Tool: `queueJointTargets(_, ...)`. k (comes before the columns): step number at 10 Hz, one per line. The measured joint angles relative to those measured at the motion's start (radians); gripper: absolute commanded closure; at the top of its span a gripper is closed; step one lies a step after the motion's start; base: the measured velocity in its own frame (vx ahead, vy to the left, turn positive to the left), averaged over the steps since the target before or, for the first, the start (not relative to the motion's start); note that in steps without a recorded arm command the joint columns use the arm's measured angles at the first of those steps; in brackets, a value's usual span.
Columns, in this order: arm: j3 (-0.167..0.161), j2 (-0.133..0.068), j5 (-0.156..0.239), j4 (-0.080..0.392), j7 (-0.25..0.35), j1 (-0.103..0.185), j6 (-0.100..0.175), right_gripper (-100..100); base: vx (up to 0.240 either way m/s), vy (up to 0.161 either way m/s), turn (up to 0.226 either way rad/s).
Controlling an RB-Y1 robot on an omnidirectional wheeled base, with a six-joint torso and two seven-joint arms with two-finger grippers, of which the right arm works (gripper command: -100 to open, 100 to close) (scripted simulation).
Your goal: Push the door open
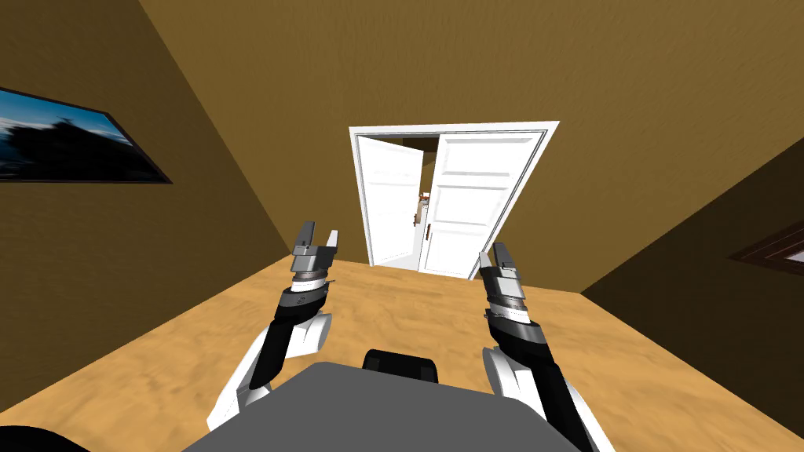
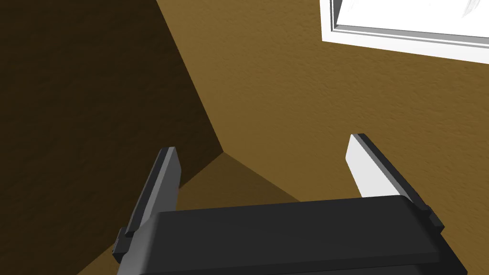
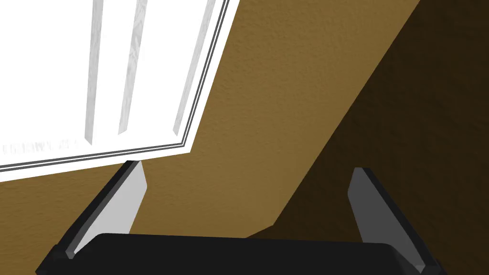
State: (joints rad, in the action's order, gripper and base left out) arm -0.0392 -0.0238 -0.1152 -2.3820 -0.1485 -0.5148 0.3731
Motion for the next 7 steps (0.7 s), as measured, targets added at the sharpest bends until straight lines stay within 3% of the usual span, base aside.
queueJointTargets(7, -0.031, -0.027, 0.092, 0.126, 0.115, 0.027, 0.05, -100, 0.144, -0.022, 0.035)
